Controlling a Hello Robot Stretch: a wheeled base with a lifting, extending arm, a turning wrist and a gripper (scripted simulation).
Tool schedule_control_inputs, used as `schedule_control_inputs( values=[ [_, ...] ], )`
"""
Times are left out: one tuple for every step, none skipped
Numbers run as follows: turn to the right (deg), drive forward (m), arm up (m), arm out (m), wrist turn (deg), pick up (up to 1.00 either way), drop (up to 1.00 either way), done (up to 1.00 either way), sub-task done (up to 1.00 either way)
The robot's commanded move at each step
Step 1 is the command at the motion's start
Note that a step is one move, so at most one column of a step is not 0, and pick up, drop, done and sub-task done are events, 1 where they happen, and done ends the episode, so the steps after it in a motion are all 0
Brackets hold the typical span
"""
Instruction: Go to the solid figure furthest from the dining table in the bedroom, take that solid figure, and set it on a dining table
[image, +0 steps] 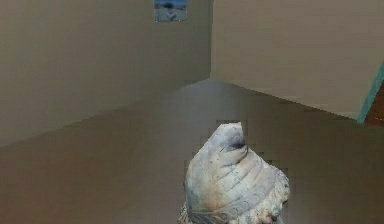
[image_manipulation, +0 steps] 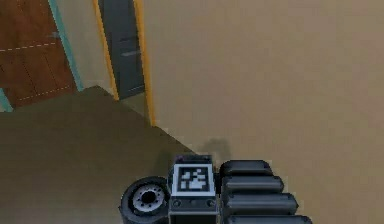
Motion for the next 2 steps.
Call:
schedule_control_inputs(
  values=[
    [6.0, 0.0, 0.0, 0.0, 0.0, 0.0, 0.0, 0.0, 0.0],
    [0.0, 0.45, 0.0, 0.0, 0.0, 0.0, 0.0, 0.0, 0.0]
  ],
)
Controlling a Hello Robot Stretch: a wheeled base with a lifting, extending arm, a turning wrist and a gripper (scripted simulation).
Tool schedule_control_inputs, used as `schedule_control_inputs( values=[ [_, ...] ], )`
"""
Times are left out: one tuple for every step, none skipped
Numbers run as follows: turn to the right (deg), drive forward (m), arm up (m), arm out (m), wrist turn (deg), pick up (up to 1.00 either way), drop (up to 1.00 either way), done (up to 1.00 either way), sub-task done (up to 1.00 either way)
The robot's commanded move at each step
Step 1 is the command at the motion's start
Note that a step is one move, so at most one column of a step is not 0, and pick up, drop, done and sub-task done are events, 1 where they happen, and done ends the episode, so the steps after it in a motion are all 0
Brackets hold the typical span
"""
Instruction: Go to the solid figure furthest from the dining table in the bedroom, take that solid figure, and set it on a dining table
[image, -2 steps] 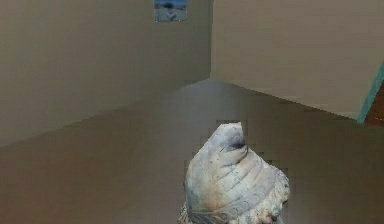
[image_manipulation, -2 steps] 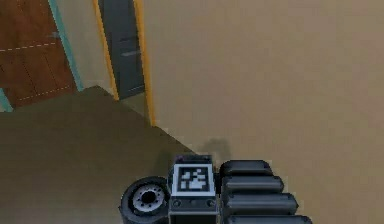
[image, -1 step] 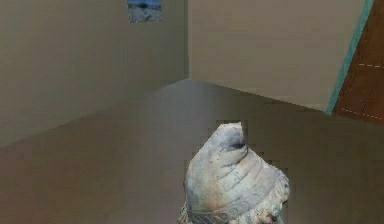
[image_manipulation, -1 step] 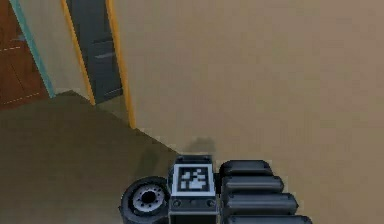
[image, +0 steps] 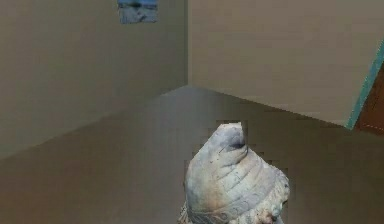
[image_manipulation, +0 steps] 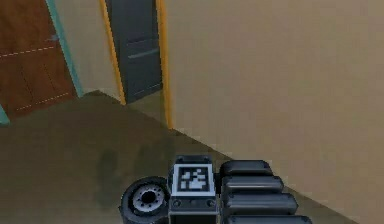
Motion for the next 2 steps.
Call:
schedule_control_inputs(
  values=[
    [-45.0, 0.0, 0.0, 0.0, 0.0, 0.0, 0.0, 0.0, 0.0],
    [0.0, 0.5, 0.0, 0.0, 0.0, 0.0, 0.0, 0.0, 0.0]
  ],
)
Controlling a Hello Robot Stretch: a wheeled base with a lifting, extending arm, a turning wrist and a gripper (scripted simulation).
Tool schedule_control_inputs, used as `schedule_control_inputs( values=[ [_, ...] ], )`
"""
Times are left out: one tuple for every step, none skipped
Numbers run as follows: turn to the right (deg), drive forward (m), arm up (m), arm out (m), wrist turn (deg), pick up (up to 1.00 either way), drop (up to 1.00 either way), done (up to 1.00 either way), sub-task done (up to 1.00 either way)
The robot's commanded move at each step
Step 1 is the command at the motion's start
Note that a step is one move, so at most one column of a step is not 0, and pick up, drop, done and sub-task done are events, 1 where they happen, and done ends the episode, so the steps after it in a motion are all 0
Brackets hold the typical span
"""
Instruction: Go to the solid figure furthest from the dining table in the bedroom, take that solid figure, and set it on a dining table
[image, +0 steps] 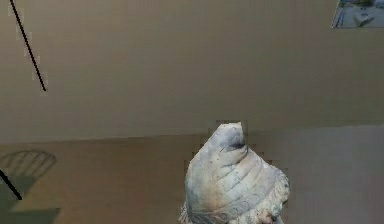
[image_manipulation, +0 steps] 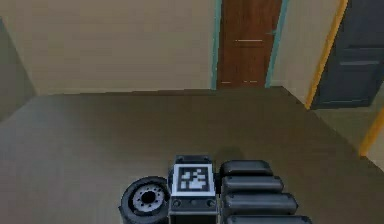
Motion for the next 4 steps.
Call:
schedule_control_inputs(
  values=[
    [-45.0, 0.0, 0.0, 0.0, 0.0, 0.0, 0.0, 0.0, 0.0],
    [-15.0, 0.0, 0.0, 0.0, 0.0, 0.0, 0.0, 0.0, 0.0],
    [0.0, 0.6, 0.0, 0.0, 0.0, 0.0, 0.0, 0.0, 0.0],
    [-45.0, 0.0, 0.0, 0.0, 0.0, 0.0, 0.0, 0.0, 0.0]
  ],
)
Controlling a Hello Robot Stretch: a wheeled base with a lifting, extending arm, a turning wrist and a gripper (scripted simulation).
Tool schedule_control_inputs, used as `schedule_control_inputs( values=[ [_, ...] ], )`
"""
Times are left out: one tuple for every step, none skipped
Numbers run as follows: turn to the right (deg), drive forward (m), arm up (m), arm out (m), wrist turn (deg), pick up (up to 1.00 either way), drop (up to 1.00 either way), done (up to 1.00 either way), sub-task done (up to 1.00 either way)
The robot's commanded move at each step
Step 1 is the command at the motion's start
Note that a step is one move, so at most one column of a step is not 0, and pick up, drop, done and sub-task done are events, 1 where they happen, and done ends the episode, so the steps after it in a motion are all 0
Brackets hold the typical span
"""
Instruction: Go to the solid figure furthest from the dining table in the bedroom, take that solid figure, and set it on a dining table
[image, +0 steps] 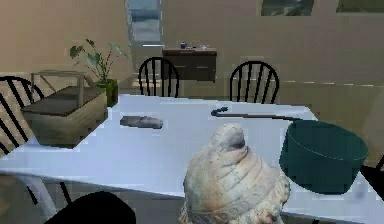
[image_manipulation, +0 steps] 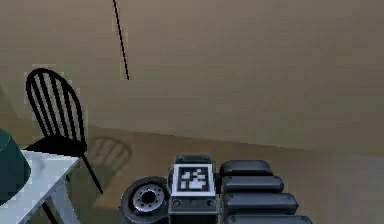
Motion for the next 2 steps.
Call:
schedule_control_inputs(
  values=[
    [-33.0, 0.0, 0.0, 0.0, 0.0, 0.0, 0.0, 0.0, 0.0],
    [45.0, 0.0, 0.0, 0.0, 0.0, 0.0, 0.0, 0.0, 0.0]
  ],
)
